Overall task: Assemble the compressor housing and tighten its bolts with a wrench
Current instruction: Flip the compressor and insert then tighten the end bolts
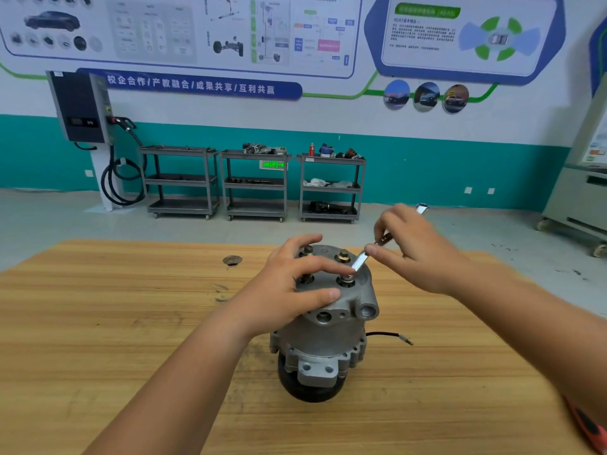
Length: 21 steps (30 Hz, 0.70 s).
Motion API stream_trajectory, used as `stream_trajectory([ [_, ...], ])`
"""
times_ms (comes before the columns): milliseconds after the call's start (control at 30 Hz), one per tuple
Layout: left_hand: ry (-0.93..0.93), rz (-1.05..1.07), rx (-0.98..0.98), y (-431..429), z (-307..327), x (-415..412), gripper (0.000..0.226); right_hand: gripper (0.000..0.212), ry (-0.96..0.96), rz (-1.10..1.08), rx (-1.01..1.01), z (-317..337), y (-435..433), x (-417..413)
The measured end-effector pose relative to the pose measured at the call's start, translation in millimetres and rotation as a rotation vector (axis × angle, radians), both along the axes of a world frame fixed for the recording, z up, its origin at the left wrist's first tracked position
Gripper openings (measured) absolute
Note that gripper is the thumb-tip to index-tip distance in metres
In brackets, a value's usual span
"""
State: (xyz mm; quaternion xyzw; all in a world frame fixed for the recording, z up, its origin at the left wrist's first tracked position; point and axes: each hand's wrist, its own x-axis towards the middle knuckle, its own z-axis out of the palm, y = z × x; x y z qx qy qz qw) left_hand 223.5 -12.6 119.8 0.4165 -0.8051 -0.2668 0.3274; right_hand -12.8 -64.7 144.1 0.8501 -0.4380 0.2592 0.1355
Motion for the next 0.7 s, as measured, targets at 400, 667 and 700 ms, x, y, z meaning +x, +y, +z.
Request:
stream_trajectory([
  [400, 0.009, 0.035, -0.015, 1, -1, -4, 0.029, 0.072, -2.271, 0.649, 0.849, -24, -21, 18],
  [667, 0.038, 0.034, -0.034, 0, -7, -3, 0.032, 0.057, -2.239, 0.826, 0.161, -31, 55, 26],
  [700, 0.045, 0.038, -0.037, 0, -7, -3, 0.032, 0.061, -2.138, 0.841, 0.066, -38, 65, 30],
])
